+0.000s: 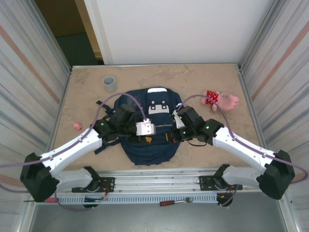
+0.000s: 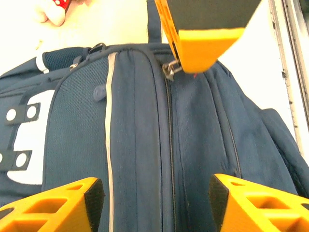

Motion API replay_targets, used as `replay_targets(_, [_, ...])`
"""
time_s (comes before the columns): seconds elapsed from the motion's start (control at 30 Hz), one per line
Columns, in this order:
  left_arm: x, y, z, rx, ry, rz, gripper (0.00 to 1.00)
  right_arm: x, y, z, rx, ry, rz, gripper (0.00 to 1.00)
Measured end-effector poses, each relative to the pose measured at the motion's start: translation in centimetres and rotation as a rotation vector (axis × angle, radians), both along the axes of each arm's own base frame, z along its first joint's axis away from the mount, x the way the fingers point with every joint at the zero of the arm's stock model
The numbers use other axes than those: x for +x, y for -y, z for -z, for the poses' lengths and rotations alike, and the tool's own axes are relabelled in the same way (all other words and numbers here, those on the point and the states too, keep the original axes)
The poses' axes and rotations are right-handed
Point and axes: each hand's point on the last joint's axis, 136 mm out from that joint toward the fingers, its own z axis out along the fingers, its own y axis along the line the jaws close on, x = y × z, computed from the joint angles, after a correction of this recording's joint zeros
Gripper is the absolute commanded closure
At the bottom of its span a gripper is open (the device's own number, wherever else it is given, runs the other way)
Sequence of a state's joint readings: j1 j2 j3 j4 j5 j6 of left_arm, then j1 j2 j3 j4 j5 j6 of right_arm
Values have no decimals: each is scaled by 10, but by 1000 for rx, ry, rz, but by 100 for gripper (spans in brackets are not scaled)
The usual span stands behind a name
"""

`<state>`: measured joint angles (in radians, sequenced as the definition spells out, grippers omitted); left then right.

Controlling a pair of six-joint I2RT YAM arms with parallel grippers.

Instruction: Pack books, pencil case, and school supplies into a backpack

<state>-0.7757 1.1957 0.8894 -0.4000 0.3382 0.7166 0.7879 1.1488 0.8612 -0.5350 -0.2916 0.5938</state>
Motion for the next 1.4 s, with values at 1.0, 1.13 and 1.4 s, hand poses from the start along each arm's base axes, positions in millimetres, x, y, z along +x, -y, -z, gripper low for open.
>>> replay_targets(1.0, [3,-24,18,-47,-23,-44,59,3,12,-7,98,9,36,100])
replay_targets(1.13, [-2,-18,17,-40,-51,-37,51,-4,6,-2,78,1,20,100])
replay_targets(1.4, [-15,35,5,-44,-44,59,52,-3,7,-1,71,0,23,100])
